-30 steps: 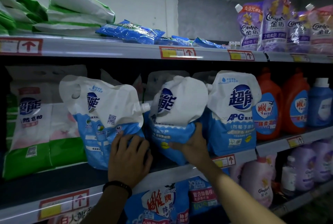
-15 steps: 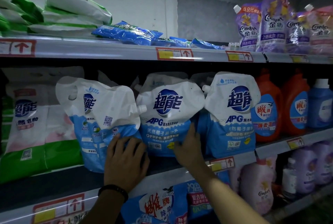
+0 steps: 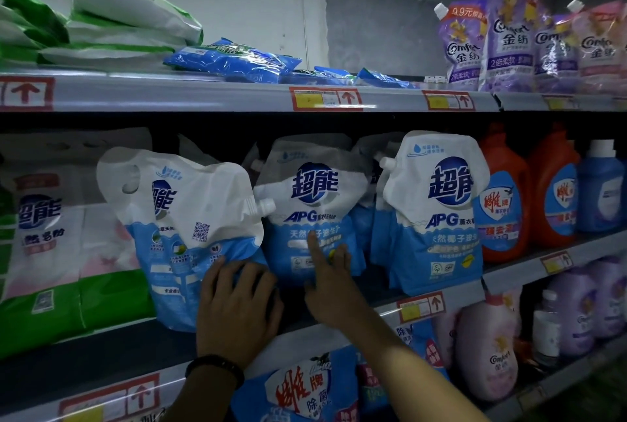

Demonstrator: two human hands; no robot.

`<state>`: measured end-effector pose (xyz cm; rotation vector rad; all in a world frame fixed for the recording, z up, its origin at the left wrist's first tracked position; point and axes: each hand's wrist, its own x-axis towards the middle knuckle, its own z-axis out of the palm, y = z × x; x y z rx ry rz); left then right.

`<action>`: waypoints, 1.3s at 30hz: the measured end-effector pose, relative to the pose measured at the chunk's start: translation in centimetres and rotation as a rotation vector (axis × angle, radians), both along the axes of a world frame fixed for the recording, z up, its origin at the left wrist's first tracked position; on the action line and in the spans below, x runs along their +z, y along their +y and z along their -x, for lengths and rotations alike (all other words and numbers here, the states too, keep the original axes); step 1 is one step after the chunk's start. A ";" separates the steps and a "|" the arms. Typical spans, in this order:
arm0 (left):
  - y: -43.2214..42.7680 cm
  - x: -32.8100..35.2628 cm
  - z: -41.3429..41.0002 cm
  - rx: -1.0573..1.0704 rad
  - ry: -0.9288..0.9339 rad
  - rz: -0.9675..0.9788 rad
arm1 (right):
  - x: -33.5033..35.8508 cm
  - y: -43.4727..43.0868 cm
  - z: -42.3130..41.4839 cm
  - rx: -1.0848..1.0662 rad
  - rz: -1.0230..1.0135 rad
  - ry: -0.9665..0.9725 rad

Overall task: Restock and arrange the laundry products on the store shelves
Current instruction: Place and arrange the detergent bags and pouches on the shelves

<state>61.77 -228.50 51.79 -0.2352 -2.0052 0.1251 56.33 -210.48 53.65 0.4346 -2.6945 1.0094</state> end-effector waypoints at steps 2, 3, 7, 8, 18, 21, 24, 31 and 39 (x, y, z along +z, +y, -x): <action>0.1 0.0 0.0 -0.001 0.010 0.001 | 0.8 1.1 1.9 0.007 -0.028 -0.031; 0.1 0.0 0.0 0.000 0.014 0.001 | 1.0 1.2 2.4 0.004 -0.026 -0.056; 0.1 0.0 0.0 -0.004 0.017 -0.004 | 0.2 0.6 2.3 -0.028 -0.078 -0.064; 0.2 0.0 -0.1 -0.007 0.015 -0.002 | 0.0 0.6 2.3 -0.036 -0.097 -0.063; -0.6 0.1 -0.4 -0.165 -0.044 -0.004 | 0.9 0.0 -0.8 0.003 0.042 -0.123; -1.7 0.2 -1.6 -0.400 -0.078 -0.124 | 1.0 -1.6 -3.5 0.058 0.180 -0.018; -2.3 0.5 -4.1 -0.489 -0.070 -0.282 | 1.9 -2.8 -5.0 0.097 0.375 0.040; -1.9 -0.4 -7.5 -0.252 -0.092 -0.715 | 5.8 -7.4 -6.3 0.129 0.497 0.111; 0.2 -0.5 -7.6 -0.295 -0.260 -0.912 | 9.8 -7.6 -7.1 0.003 0.391 0.193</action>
